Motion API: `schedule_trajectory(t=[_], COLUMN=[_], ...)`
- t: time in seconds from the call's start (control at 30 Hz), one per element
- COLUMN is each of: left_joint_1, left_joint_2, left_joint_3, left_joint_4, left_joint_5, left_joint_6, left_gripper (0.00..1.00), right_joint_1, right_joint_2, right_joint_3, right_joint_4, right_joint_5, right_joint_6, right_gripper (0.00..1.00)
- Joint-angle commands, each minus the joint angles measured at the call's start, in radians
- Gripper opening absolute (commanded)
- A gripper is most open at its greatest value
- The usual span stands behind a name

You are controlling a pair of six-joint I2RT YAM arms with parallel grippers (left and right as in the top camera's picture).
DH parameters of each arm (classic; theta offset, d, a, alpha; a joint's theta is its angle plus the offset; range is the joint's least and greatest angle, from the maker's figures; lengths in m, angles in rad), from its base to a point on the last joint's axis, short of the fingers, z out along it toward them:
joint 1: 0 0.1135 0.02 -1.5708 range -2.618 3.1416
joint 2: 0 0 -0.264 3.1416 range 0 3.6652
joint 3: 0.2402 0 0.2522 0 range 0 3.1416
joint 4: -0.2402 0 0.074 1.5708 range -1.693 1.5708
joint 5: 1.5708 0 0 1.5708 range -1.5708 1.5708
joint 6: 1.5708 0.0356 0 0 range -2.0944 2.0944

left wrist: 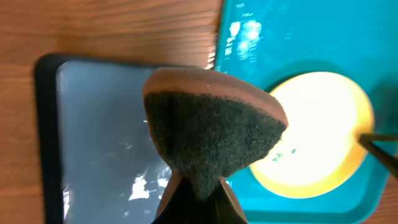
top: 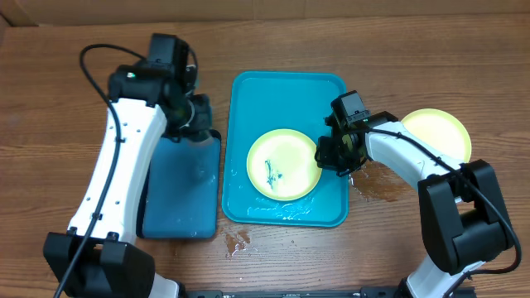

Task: Clean dirty plates on tray and stack at the side
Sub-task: 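Move the sponge with the left gripper onto the yellow plate, then scrub the yellow plate with the sponge while the right gripper holds it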

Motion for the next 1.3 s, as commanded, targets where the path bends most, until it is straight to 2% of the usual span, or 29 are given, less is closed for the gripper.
schedule_trajectory(t=[0.0, 0.13, 0.27, 0.43, 0.53, 0.7, 0.87, 1.07, 1.17, 1.27], left_joint_1=[-0.074, -0.164, -0.276, -0.387, -0.424, -0.414, -0.356, -0.289, -0.267, -0.267], left_joint_2=[-0.010, -0.009, 0.004, 0.079, 0.155, 0.261, 0.280, 0.280, 0.280, 0.281], left_joint_3=[-0.005, -0.100, -0.251, -0.354, -0.356, -0.355, -0.349, -0.348, -0.348, -0.349], left_joint_4=[0.060, 0.213, 0.414, 0.650, 0.704, 0.702, 0.547, 0.463, 0.468, 0.514], left_joint_5=[0.049, 0.064, 0.065, 0.095, 0.115, 0.093, -0.104, -0.201, -0.159, -0.022], left_joint_6=[-0.072, -0.193, -0.325, -0.348, -0.348, -0.347, -0.371, -0.252, -0.225, -0.219], left_gripper=[0.04, 0.04, 0.04, 0.04, 0.04, 0.04, 0.04, 0.04, 0.04, 0.04], right_joint_1=[-0.006, -0.005, -0.003, -0.003, -0.003, -0.003, -0.003, -0.003, -0.003, -0.003], right_joint_2=[0.010, 0.010, 0.010, 0.010, 0.010, 0.010, 0.010, 0.010, 0.010, 0.010], right_joint_3=[-0.003, -0.013, -0.033, -0.041, -0.041, -0.041, -0.041, -0.041, -0.041, -0.041], right_joint_4=[0.006, 0.006, 0.014, 0.013, 0.013, 0.005, 0.002, 0.003, 0.002, 0.002], right_joint_5=[-0.012, 0.014, 0.022, 0.026, 0.025, 0.025, 0.026, 0.025, 0.026, 0.026], right_joint_6=[0.021, 0.088, 0.086, 0.084, 0.084, 0.084, 0.084, 0.084, 0.084, 0.084], right_gripper=[0.04, 0.04, 0.04, 0.04, 0.04, 0.04, 0.04, 0.04, 0.04, 0.04])
